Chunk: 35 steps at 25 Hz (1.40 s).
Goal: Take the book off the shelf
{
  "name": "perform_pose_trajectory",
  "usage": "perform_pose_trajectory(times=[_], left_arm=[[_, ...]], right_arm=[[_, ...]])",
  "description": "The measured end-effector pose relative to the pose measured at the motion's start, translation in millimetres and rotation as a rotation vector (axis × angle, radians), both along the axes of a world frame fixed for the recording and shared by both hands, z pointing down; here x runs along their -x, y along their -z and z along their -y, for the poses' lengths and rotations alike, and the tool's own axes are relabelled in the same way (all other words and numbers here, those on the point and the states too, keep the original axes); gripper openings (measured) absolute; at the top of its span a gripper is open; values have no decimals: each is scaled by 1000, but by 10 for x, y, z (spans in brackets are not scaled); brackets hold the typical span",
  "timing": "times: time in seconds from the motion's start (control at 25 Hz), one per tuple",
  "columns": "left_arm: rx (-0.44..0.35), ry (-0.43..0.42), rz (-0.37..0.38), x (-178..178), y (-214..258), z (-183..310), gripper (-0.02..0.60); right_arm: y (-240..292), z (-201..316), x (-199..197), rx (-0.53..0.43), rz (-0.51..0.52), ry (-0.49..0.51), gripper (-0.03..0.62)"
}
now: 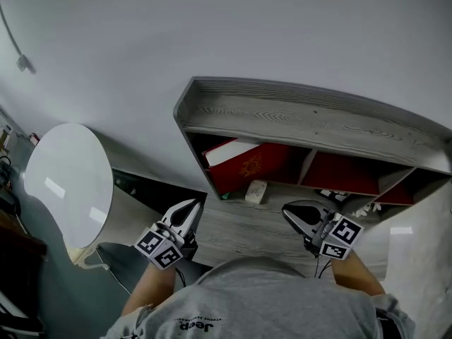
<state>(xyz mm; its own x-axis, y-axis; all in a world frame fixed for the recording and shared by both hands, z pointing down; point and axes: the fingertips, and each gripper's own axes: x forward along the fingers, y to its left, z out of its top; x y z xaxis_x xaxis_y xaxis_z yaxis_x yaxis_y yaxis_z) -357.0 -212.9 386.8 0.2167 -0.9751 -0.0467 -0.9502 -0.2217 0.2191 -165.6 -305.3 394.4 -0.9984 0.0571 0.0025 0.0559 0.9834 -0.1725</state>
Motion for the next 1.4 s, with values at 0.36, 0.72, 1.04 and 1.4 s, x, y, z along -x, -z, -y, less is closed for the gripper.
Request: perform_pose_trajectory(times=[0.36, 0.72, 1.04, 1.4], left_arm=[[36, -225, -4, 52, 255, 521, 369], [93, -304, 74, -200, 167, 1032, 430], [39, -346, 162, -238, 281, 1103, 280], [0, -438, 115, -83, 347, 817, 268]], right_arm=[[56, 70, 360, -5, -15, -66, 35], [-24, 49, 476, 17, -54, -142, 35], [-33, 9, 584, 15, -75, -210, 35], [-119, -244, 703, 37, -95, -332, 35]])
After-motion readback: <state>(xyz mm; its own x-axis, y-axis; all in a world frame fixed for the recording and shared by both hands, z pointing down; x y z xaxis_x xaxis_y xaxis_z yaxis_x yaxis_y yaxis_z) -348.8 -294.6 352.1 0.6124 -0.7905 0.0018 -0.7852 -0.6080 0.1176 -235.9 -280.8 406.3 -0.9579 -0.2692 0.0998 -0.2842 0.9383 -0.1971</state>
